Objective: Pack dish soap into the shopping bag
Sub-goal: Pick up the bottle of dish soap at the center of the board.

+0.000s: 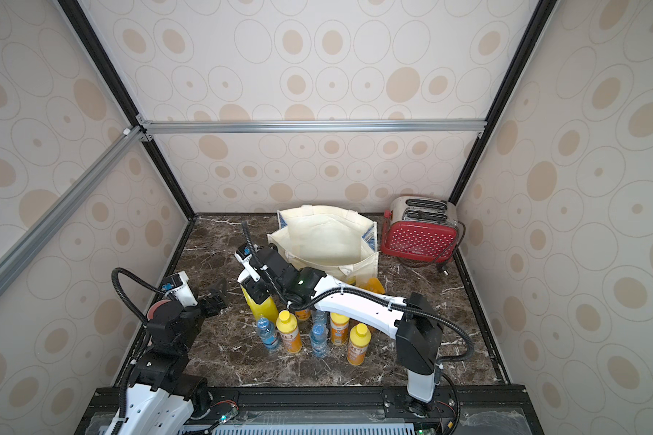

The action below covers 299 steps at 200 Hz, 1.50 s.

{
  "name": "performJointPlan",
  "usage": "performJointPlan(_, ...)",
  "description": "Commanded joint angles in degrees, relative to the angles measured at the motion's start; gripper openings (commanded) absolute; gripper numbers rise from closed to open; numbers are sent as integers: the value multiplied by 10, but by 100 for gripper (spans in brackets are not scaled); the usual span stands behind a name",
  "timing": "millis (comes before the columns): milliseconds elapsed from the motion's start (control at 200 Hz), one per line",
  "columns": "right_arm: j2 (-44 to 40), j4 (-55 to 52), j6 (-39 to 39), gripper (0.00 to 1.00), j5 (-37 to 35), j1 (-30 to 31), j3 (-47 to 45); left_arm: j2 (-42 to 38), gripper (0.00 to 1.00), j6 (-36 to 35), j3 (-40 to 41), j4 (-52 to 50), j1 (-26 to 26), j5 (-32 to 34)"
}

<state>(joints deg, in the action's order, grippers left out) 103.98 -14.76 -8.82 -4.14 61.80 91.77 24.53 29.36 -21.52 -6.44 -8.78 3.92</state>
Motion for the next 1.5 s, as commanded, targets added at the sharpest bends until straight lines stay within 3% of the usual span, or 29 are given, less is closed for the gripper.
performJointPlan(0,-12,9,-3,35,-16,0,-7,-6,95,4,-3,8,1,-2)
performJointPlan(285,-3,-3,7,14,-16,0,41,-12,95,1,-6,0,1,-1)
performJointPlan(581,-3,-30,31,13,-8,-1,137,-10,96,-1,-13,-4,1,-2)
performJointPlan(771,16,-101,48,12,-1,-2,267,7,91,-7,-35,-2,1,-19)
performJointPlan(1147,49,-156,73,10,10,-24,482,64,92,-3,-85,21,1,-59)
performJointPlan(1332,30,-140,88,8,-5,-51,522,123,92,0,-142,43,1,-105)
performJointPlan(1492,4,-124,101,5,-23,-82,548,226,92,0,-229,65,0,-180)
